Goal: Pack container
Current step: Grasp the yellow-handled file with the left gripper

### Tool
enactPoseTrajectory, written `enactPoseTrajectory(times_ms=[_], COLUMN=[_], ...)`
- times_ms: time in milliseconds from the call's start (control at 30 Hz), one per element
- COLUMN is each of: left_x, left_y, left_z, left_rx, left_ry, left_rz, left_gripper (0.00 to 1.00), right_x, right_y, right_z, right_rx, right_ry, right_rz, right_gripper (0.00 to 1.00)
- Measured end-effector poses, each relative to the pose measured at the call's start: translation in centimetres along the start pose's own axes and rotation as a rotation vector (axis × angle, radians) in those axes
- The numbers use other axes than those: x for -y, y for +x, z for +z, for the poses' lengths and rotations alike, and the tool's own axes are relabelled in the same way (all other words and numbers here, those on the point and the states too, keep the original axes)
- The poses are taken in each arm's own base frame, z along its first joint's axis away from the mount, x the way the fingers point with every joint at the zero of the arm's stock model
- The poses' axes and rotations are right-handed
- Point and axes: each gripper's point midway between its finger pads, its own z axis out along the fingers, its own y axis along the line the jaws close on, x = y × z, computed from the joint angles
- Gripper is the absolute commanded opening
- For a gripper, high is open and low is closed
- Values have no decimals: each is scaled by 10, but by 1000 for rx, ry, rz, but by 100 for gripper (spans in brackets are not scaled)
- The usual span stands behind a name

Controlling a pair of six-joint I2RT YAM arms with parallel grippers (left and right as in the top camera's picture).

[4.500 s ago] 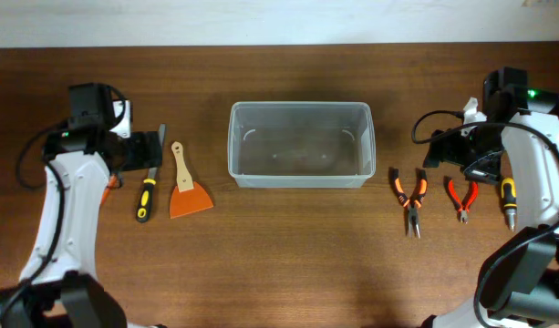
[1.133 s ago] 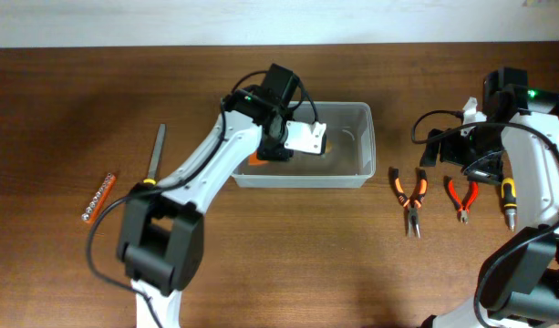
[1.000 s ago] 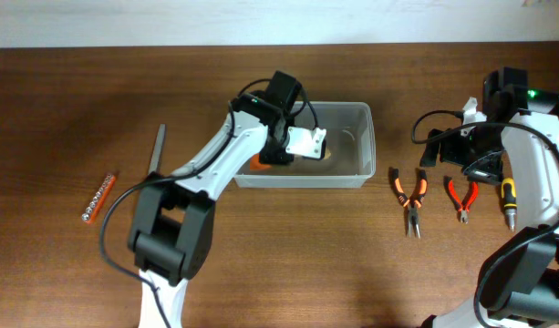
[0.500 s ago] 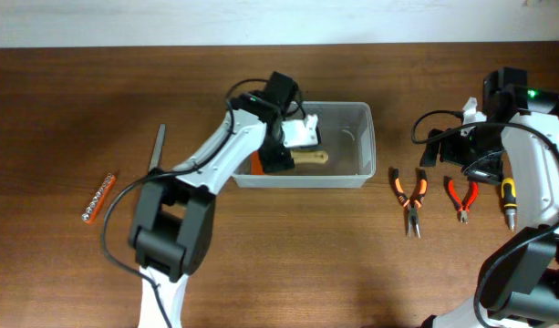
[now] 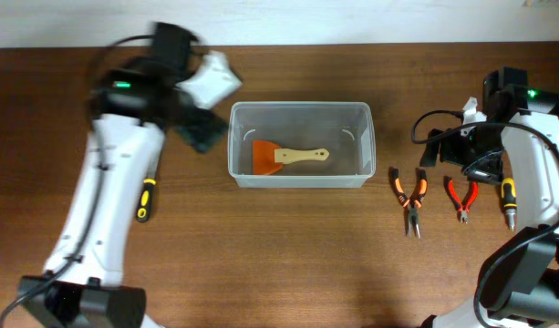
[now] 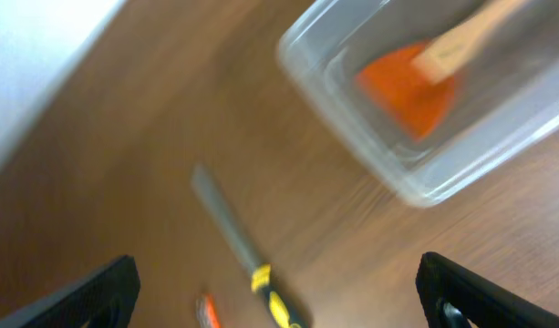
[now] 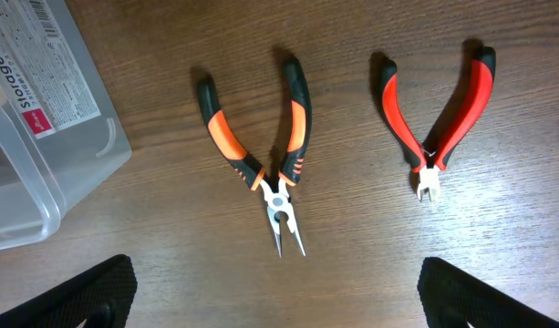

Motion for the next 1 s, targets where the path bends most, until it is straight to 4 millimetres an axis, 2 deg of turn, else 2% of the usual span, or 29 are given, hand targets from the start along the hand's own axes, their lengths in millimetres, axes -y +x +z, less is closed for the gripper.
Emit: enactPoseTrajectory(times_ms=[100, 200, 300, 433, 533, 633, 767, 833, 1000], left_x=[-38, -54, -54, -35, -23, -13, -14, -15, -20], left_y=[46, 96, 147, 198, 215, 223, 224, 225, 223], left_z=[16, 40, 73, 120, 144, 161, 180, 188, 193], left_rx=[-98, -210, -331, -462, -508, -546, -534, -533, -533], left_ry=[-20, -5, 41, 120, 164, 205, 207, 203, 179], left_rz=[-232, -427, -565, -635, -651, -653, -652, -645, -630], left_gripper=[100, 99, 99, 99, 99, 98, 89, 81, 69], right_x=[0, 0, 0, 0, 0, 0, 0, 0, 0], right_y=[0, 0, 0, 0, 0, 0, 0, 0, 0], right_z=[0, 0, 0, 0, 0, 0, 0, 0, 0], right_rx=[0, 0, 0, 0, 0, 0, 0, 0, 0], right_ry=[0, 0, 0, 0, 0, 0, 0, 0, 0], right_rz=[0, 0, 0, 0, 0, 0, 0, 0, 0], right_gripper=[99, 99, 99, 99, 99, 99, 99, 99, 99])
